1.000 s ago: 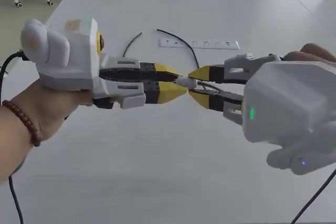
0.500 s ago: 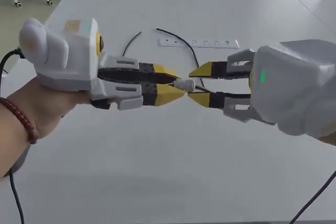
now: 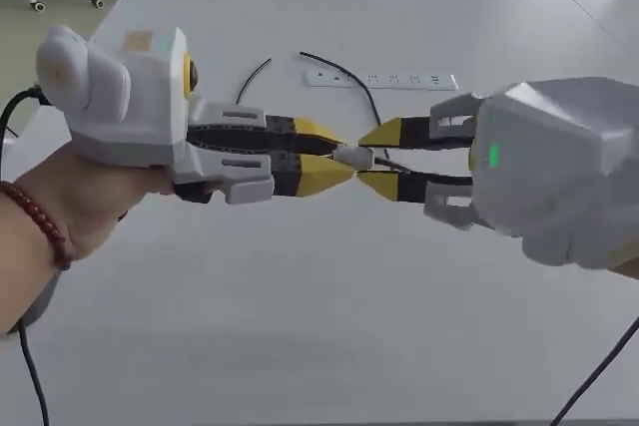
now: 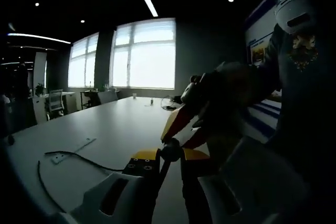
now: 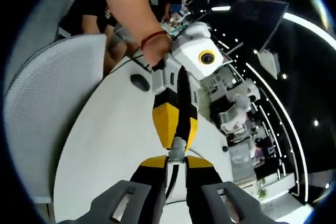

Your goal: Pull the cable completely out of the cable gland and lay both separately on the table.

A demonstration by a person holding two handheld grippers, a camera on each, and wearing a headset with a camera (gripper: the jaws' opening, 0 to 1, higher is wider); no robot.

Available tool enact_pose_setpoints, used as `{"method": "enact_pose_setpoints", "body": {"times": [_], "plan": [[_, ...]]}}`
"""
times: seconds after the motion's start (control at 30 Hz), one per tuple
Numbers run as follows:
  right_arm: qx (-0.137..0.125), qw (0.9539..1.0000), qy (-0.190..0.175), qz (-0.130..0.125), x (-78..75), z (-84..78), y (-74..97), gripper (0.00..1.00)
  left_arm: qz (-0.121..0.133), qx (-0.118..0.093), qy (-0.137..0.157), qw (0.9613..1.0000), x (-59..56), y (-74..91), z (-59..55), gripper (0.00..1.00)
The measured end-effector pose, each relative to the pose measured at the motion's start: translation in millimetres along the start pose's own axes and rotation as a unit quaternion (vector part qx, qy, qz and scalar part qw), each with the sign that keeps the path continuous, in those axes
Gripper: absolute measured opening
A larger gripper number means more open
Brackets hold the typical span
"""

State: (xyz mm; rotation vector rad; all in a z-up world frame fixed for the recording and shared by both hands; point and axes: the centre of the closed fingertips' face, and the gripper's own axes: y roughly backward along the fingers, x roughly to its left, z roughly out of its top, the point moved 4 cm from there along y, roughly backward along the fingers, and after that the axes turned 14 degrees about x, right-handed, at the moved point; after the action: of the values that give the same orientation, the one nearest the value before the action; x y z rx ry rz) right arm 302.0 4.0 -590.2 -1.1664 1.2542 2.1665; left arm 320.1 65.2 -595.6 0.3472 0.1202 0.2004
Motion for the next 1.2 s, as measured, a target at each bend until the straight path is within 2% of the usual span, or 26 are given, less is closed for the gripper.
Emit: {"method": "enact_pose_setpoints", "body": {"times": [0.1, 0.13, 0.17, 0.2, 0.23, 0.3, 0.33, 0.37, 0.4, 0.43, 0.47, 0.5, 0.53, 0.57, 0.67, 0.9, 1.2], "plan": [[0.009, 0.9983, 0.047, -0.034, 2.1, -0.7, 0.5, 0.07, -0.003, -0.005, 0.018, 0.9998, 0.9, -0.3, 0.5, 0.16], [0.011, 0.9976, 0.056, -0.037, 2.8, -0.8, 0.6, 0.07, -0.004, -0.004, 0.021, 0.9998, 0.7, -0.8, 0.1, 0.16], [0.017, 0.9941, 0.091, -0.058, 2.1, 0.0, 2.0, 0.07, -0.008, -0.009, 0.039, 0.9992, 1.3, -1.1, 0.9, 0.16], [0.019, 0.9933, 0.098, -0.060, 2.9, 0.1, 2.1, 0.07, -0.011, -0.008, 0.045, 0.9989, 1.5, -1.4, 0.4, 0.16], [0.017, 0.9951, 0.084, -0.050, 5.1, -0.5, 0.9, 0.07, -0.007, -0.005, 0.035, 0.9993, 0.6, -2.1, -1.1, 0.16], [0.025, 0.9914, 0.114, -0.060, 5.9, -1.7, 0.8, 0.08, -0.005, -0.004, 0.037, 0.9993, 1.0, -2.7, -1.8, 0.16], [0.026, 0.9938, 0.099, -0.045, 7.6, -3.1, -0.4, 0.08, 0.002, 0.005, 0.027, 0.9996, 1.5, -3.6, -4.6, 0.16], [0.022, 0.9943, 0.093, -0.047, 6.8, -2.5, 0.4, 0.08, 0.004, 0.001, 0.019, 0.9998, 1.0, -3.3, -4.1, 0.16], [0.008, 0.9966, 0.072, -0.040, 7.1, -0.9, 1.8, 0.09, 0.006, 0.001, 0.026, 0.9996, 2.3, -2.3, -4.1, 0.16], [0.010, 0.9985, 0.047, -0.025, 7.8, -2.6, 1.7, 0.10, 0.008, 0.003, 0.025, 0.9996, 2.8, -1.8, -4.9, 0.16], [0.001, 0.9993, 0.024, -0.029, 4.1, -2.7, 4.6, 0.10, 0.013, 0.002, 0.020, 0.9997, 3.5, -0.5, -4.8, 0.16], [-0.008, 0.9997, 0.009, -0.021, 3.5, -2.3, 4.8, 0.10, 0.013, -0.001, 0.023, 0.9997, 4.3, 0.9, -4.0, 0.16], [0.000, 0.9999, -0.007, -0.014, 2.8, -5.4, 4.3, 0.11, 0.013, -0.002, 0.024, 0.9996, 4.9, 2.4, -3.1, 0.16], [0.012, 0.9997, -0.006, -0.019, 0.2, -9.2, 3.9, 0.09, 0.015, -0.004, 0.021, 0.9997, 4.9, 3.3, -2.3, 0.16], [0.012, 0.9998, -0.006, -0.012, 0.0, -13.2, 1.6, 0.01, 0.012, 0.002, 0.008, 0.9999, 2.8, 3.5, -0.9, 0.16], [0.015, 0.9998, -0.012, 0.000, 3.6, -12.2, -2.5, 0.01, 0.013, 0.013, -0.006, 0.9998, -0.4, 3.0, -3.4, 0.16], [0.021, 0.9997, -0.009, 0.000, 2.3, -15.3, -1.3, 0.00, 0.019, 0.022, -0.013, 0.9995, 1.2, 5.3, -6.8, 0.16]]}}
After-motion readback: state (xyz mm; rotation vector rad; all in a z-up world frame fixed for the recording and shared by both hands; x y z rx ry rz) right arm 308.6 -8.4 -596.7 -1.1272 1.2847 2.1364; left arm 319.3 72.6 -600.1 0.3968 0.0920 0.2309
